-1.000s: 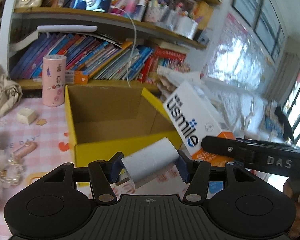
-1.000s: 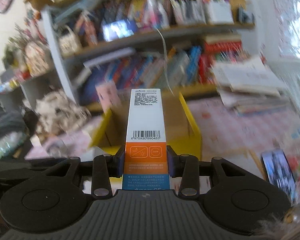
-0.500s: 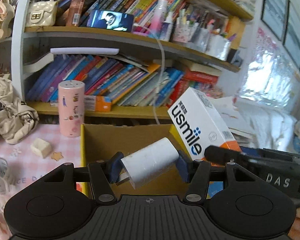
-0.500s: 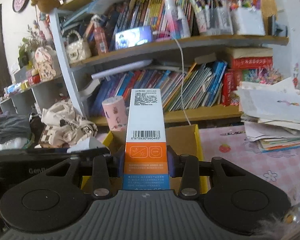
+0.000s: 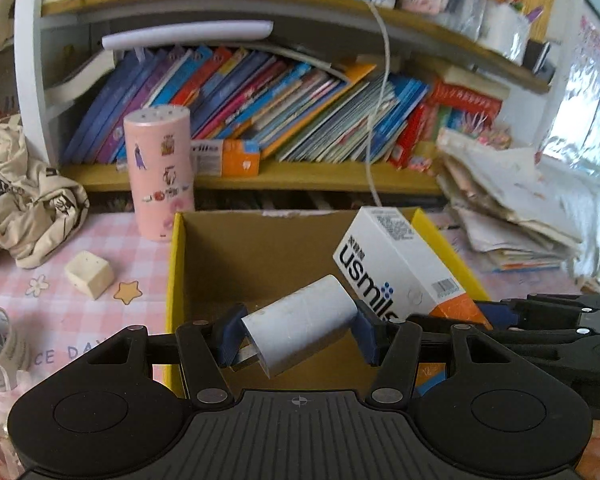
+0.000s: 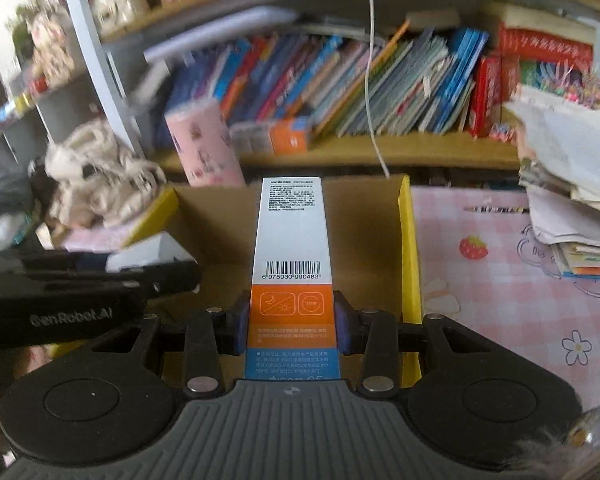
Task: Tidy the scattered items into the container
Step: 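Open the left gripper to drop the charger in while the right gripper releases the usmile box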
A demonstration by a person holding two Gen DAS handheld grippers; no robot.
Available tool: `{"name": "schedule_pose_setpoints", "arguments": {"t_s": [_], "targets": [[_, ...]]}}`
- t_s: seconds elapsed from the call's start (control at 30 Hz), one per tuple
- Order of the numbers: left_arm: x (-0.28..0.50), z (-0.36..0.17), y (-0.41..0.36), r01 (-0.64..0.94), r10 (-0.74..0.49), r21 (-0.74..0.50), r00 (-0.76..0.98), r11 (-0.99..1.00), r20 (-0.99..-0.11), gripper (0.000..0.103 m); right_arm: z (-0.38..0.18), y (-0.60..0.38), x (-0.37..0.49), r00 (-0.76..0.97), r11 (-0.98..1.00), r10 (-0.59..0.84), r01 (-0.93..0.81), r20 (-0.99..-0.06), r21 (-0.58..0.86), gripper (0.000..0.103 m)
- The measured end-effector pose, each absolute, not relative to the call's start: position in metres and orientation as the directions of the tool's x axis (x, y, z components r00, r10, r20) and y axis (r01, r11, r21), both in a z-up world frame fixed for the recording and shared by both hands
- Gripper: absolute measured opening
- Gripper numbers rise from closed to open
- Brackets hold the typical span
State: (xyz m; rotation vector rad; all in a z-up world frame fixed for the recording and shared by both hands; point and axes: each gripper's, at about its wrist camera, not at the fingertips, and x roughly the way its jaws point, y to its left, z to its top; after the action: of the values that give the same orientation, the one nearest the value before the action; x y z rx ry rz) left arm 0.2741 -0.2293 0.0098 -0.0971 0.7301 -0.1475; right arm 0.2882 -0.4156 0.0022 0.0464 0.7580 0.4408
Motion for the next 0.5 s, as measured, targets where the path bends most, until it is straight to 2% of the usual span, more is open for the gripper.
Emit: {"name": "schedule_pose_setpoints", "arguments": {"t_s": [0.2,0.5], "targets": [[0.292,-0.01,-0.229,0.066,-0.138,-0.128,0.684,0.99,-0.717,0.055,-0.009,-0.409,0.308,0.601,0.909,0.372,-0.39,-0.707,0.147,0.037],[0.296,-0.013,-0.234,0.087,-0.092,-0.045,0.677,0.995,-0.73,0.055,-0.011,-0.402,0.319,0.61,0.906,0.351,-0.414,-0.711,0.092,0.038]]}}
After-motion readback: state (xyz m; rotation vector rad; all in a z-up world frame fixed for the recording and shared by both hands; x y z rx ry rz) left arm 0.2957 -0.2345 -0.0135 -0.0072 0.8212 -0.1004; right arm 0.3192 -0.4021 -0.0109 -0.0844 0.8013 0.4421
